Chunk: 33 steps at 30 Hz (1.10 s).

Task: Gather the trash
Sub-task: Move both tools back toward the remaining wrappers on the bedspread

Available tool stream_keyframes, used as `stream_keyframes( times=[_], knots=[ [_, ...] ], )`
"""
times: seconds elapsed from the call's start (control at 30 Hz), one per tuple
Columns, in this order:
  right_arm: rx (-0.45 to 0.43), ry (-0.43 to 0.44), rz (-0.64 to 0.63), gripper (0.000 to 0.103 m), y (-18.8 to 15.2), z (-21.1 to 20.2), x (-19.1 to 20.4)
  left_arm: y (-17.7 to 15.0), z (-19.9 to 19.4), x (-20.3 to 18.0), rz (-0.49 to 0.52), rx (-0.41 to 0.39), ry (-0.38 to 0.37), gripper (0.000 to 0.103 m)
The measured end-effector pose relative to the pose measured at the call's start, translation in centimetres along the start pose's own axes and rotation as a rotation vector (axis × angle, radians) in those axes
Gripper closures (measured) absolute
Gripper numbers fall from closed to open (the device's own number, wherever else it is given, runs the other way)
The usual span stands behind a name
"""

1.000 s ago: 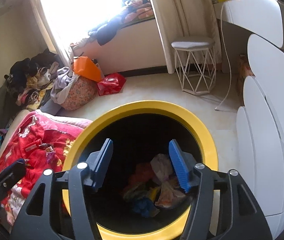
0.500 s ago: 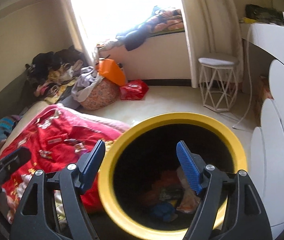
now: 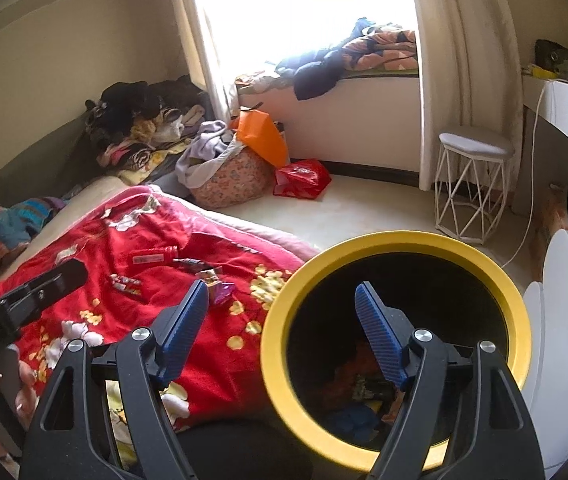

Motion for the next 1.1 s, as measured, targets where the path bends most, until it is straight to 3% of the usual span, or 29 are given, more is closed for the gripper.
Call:
stream_keyframes(
  times=[0.67,1.1],
  knots=[
    [0.043,0.068,-0.108,0.03,-0.6,2.0,5.4,0.3,-0.5,6.6,-0.094,-0.016,0.098,0.011],
    [0.129,0.068,-0.142,0.03,-0.7,7.2,6.7,-0.8,1.5,11.0,-0.166,0.03,0.158,0.011]
  ],
)
Point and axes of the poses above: each gripper's, at about its wrist camera, not at the fingertips, and z roughly the way its jaws point, x to its left, y to its top, the point moved 5 cm from there along z, roughly the way its jaws point, and after that the axes turned 7 degrees about y, right-handed, at the moved point
